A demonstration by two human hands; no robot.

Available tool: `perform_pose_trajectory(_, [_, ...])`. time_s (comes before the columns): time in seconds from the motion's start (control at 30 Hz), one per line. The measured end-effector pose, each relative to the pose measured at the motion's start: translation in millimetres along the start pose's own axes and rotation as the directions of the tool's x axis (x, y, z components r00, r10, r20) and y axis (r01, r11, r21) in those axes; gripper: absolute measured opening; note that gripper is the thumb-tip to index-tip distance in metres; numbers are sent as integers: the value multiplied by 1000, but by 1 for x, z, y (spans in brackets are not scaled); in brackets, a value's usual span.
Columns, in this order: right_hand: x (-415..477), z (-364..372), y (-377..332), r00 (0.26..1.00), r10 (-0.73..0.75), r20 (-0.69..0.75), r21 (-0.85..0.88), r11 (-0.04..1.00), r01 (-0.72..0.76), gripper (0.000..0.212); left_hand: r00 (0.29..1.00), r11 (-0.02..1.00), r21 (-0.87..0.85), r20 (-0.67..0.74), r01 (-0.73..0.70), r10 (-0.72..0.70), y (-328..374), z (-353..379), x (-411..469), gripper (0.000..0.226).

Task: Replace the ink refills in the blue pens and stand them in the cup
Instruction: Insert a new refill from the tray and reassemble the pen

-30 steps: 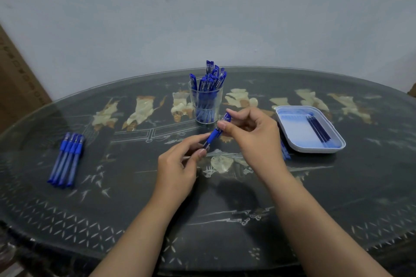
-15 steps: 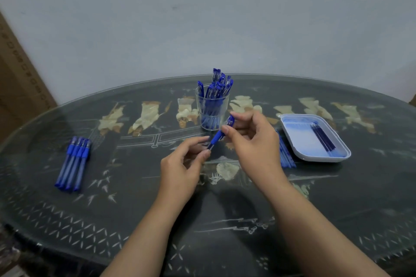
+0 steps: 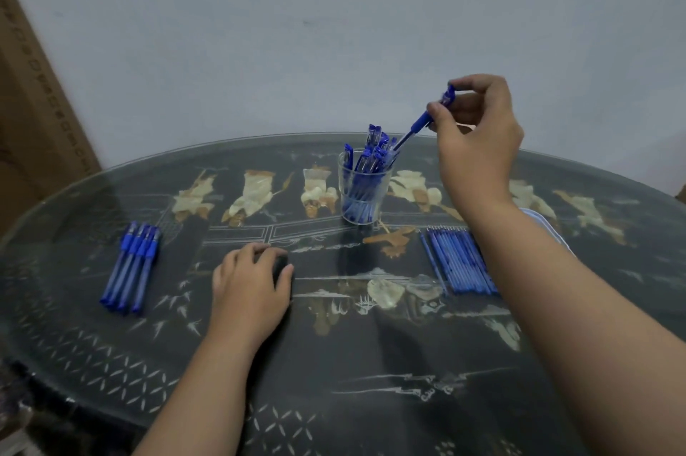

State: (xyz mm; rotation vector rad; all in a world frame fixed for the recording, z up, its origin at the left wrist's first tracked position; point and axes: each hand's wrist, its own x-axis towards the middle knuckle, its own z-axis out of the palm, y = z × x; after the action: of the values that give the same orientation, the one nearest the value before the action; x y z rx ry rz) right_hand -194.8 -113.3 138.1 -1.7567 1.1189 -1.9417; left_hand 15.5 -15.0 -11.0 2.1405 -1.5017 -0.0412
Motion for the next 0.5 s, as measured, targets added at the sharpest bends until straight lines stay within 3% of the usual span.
perform_pose_trajectory(0.27, [-2,15,22,993,78,91,-106,992,-69,27,1000,1000,24,6,-6,6,-1,1,0,30])
perform_pose_trajectory(0.5, [-11,28,46,963,100,249,-270,962,-30,10,1000,1000,28,-1,-3,3,-1,3,0,30])
